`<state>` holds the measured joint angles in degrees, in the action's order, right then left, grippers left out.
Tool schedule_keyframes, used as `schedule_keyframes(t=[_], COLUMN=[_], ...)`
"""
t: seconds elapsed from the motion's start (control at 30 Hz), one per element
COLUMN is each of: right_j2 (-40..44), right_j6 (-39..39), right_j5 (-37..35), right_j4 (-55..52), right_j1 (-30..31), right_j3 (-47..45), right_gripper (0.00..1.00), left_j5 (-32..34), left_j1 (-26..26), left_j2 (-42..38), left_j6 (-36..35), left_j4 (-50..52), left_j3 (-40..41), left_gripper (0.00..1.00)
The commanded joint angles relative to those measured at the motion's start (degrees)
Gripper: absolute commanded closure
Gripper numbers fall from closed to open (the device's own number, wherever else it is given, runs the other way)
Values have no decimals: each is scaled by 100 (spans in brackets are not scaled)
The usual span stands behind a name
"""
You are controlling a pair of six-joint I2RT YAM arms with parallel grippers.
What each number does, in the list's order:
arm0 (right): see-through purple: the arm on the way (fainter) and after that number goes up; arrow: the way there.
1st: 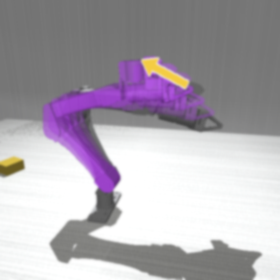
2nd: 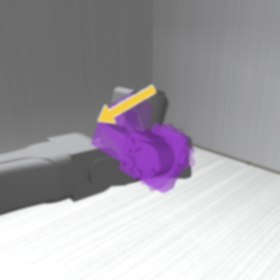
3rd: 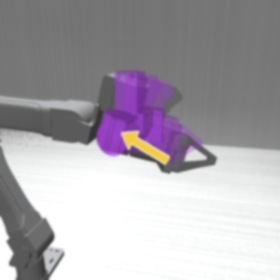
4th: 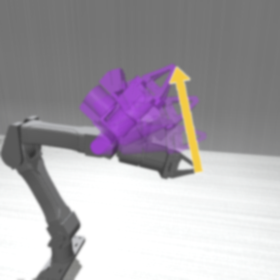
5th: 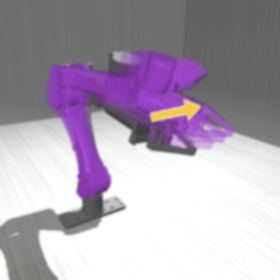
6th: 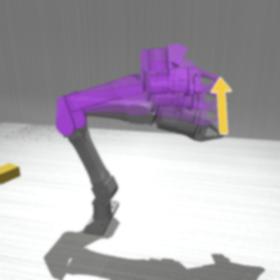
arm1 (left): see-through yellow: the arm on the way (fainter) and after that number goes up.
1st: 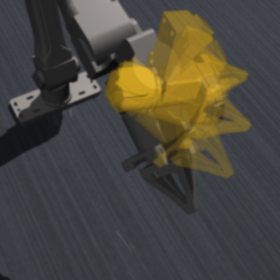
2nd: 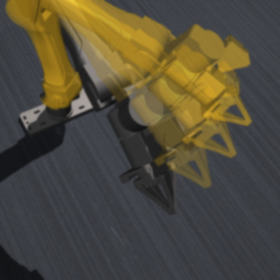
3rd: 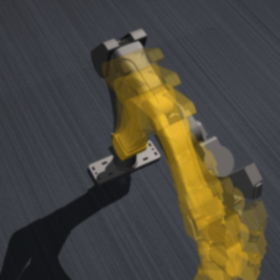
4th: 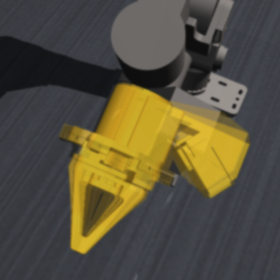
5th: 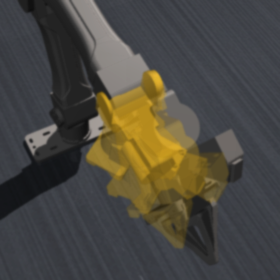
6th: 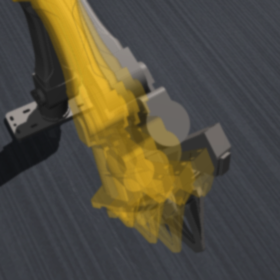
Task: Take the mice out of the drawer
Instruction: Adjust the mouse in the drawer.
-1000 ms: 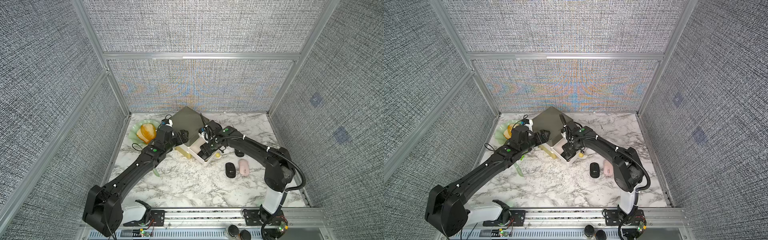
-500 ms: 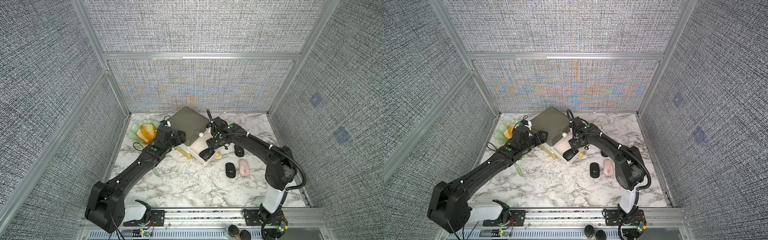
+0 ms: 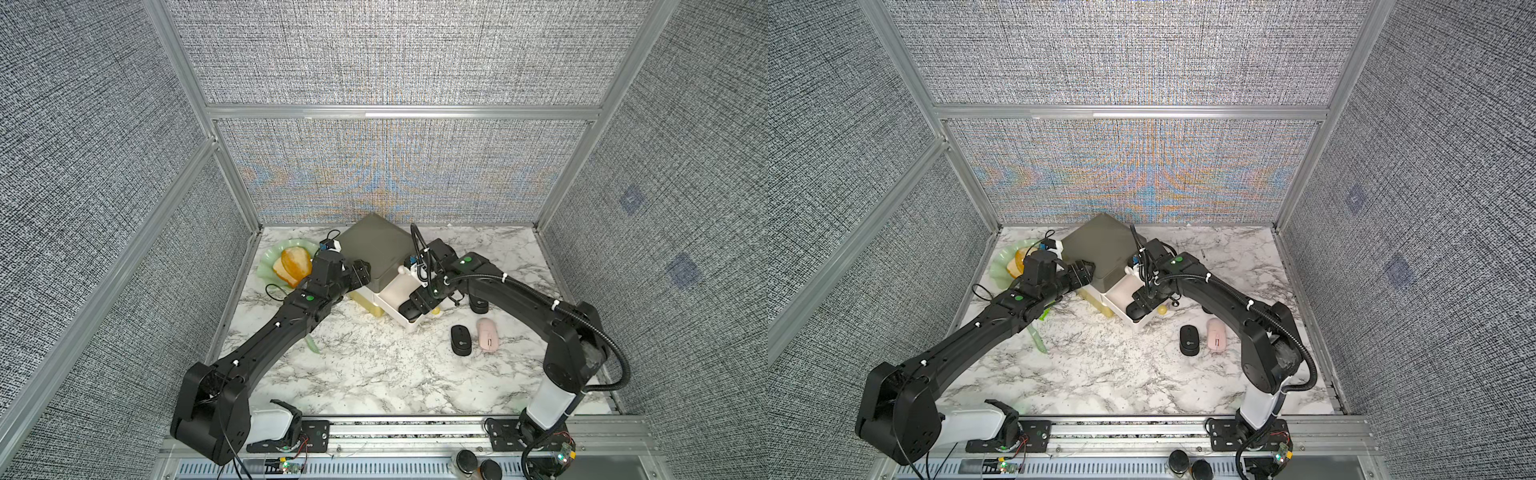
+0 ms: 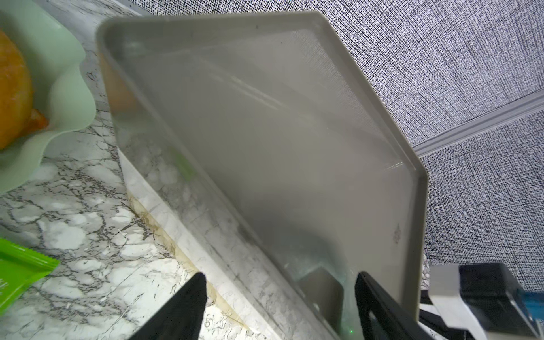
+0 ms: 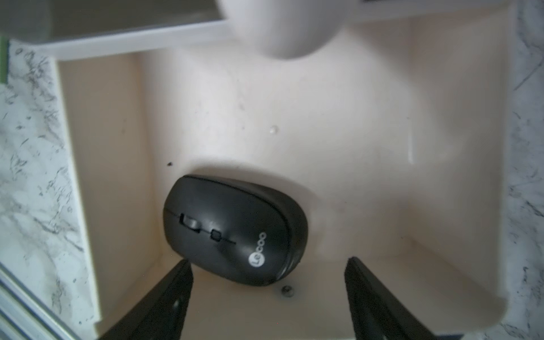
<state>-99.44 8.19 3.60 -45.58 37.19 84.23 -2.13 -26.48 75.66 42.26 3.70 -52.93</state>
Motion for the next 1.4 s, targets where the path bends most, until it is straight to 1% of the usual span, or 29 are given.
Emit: schedule_keyframes(t=[0.0, 0.17, 0.33, 0.57, 0.67, 0.77, 0.97, 1.13, 1.3, 1.37], right_j2=[54, -127, -206, -310, -440, -453, -566, -646, -438, -345], right_j6=[760, 1347, 1654, 1997, 2012, 2062, 2047, 1808, 1676, 1692], right_j5=[187, 464, 823, 815, 783, 701, 275, -137, -51, 343], right_j4=[140, 134, 182, 189, 159, 319, 641, 789, 904, 752], right_j1=[13, -6, -43, -84, -90, -107, -190, -231, -312, -407], right_j3=[2, 105, 120, 48, 121, 8, -32, 202, 229, 278], right_gripper=[20, 20, 20, 20, 20, 20, 20, 20, 20, 20], left_j5=[-159, -341, -373, -444, -464, -499, -503, -483, -453, -464], left_j1=[19, 37, 116, 212, 215, 230, 226, 228, 231, 231], left_j2=[62, 212, 371, 500, 549, 564, 584, 528, 553, 570], left_j6=[-2, 1, -25, -51, -21, -5, 54, 90, 98, 107], left_j4=[-234, -314, -334, -428, -423, -467, -327, -326, -318, -327], left_j3=[-34, -109, -175, -227, -258, -266, -342, -315, -315, -323], left_gripper=[19, 21, 23, 29, 30, 31, 31, 31, 31, 31])
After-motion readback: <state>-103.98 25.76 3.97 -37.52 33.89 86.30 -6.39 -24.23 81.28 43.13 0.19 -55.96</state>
